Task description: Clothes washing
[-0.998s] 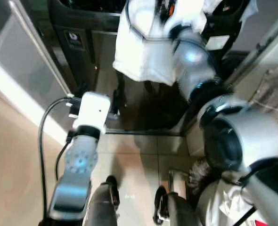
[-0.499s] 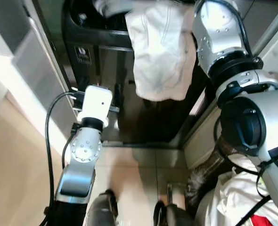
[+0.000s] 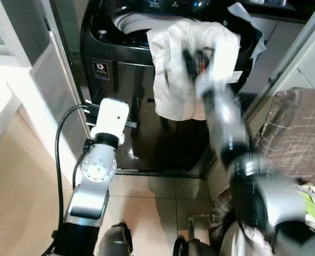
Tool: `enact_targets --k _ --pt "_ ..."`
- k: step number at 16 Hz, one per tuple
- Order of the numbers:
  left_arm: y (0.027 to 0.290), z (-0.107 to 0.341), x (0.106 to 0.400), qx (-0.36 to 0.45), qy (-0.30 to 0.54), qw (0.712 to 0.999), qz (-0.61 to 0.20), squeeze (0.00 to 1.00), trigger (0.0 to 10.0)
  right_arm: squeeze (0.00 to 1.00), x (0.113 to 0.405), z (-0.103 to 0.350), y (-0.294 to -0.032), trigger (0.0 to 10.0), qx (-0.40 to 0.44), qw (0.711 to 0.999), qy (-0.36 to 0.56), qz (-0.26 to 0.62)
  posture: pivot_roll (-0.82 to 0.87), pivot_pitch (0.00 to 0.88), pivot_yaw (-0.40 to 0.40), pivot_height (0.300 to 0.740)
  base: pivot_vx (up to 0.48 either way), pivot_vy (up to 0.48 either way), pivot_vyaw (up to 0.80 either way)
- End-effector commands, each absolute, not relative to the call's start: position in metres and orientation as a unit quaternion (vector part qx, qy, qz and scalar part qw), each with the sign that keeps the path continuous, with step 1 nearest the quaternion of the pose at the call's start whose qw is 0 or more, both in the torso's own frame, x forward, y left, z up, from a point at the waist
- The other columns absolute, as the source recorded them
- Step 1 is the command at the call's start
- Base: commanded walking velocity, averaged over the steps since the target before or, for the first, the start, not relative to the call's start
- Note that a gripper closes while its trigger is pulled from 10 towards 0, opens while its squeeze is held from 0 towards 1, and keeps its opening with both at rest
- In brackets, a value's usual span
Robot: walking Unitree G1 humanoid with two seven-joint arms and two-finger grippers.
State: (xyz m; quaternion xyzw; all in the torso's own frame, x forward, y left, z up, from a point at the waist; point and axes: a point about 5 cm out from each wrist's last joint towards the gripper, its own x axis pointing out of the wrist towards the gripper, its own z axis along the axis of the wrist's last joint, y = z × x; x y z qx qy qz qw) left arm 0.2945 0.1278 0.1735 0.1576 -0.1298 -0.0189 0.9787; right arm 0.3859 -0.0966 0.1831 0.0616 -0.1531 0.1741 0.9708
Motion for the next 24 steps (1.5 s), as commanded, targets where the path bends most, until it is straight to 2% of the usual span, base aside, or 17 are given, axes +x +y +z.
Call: enact_targets --k 1,4,5,6,8,11,14,16,18,21,24 --pt "0.128 0.175 0.296 0.153 -0.133 0.979 -0.019 0.0 10.0 0.0 0.384 0.191 -0.096 10.0 0.047 0.966 -0.173 0.186 0.05 0.04 -0.047 0.74 0.0 0.0 0.0" --pt "0.131 0.176 0.297 0.148 -0.133 0.98 -0.011 0.0 10.0 0.0 0.371 0.139 -0.104 10.0 0.019 0.98 -0.09 0.176 0.04 0.057 -0.028 0.74 0.0 0.0 0.0" --pt "0.132 0.178 0.293 0.146 -0.133 0.98 -0.011 0.0 10.0 0.0 0.367 0.123 -0.106 10.0 -0.01 0.985 -0.061 0.162 0.06 0.115 -0.008 0.74 0.0 0.0 0.0" --pt "0.133 0.179 0.29 0.145 -0.133 0.98 -0.012 0.0 10.0 0.0 0.365 0.121 -0.106 10.0 -0.022 0.986 -0.06 0.157 0.06 0.115 -0.008 0.74 0.0 0.0 0.0" --pt "0.14 0.177 0.268 0.154 -0.119 0.981 -0.023 0.0 10.0 0.0 0.364 0.106 -0.1 10.0 -0.033 0.99 -0.003 0.136 0.14 0.242 0.014 0.74 0.0 0.0 0.0" --pt "0.15 0.174 0.241 0.166 -0.095 0.982 -0.011 0.0 10.0 0.0 0.372 0.111 -0.094 10.0 -0.062 0.99 0.019 0.122 0.24 0.297 -0.009 0.74 0.0 0.0 0.0" --pt "0.153 0.165 0.24 0.165 -0.078 0.983 0.007 0.0 10.0 0.0 0.374 0.118 -0.086 10.0 -0.037 0.99 0.012 0.138 0.22 0.243 -0.055 0.74 0.0 0.0 0.0" --pt "0.153 0.156 0.249 0.145 -0.06 0.987 0.016 0.0 10.0 0.0 0.367 0.119 -0.082 10.0 -0.014 0.985 -0.028 0.171 0.17 0.168 -0.081 0.74 0.0 0.0 0.0" --pt "0.148 0.15 0.264 0.144 -0.054 0.988 0.014 0.0 10.0 0.0 0.363 0.116 -0.091 10.0 -0.008 0.984 -0.033 0.176 0.11 0.101 -0.088 0.74 0.0 0.0 0.0" --pt "0.144 0.141 0.279 0.103 -0.036 0.994 0.015 0.0 10.0 0.0 0.36 0.108 -0.107 10.0 -0.023 0.987 -0.021 0.157 0.06 0.038 -0.078 0.74 0.0 0.126 -0.66" --pt "0.141 0.146 0.289 0.113 -0.054 0.992 0.016 0.0 10.0 0.0 0.36 0.112 -0.106 10.0 -0.038 0.985 -0.033 0.164 0.06 0.023 -0.074 0.74 0.0 0.0 0.0"
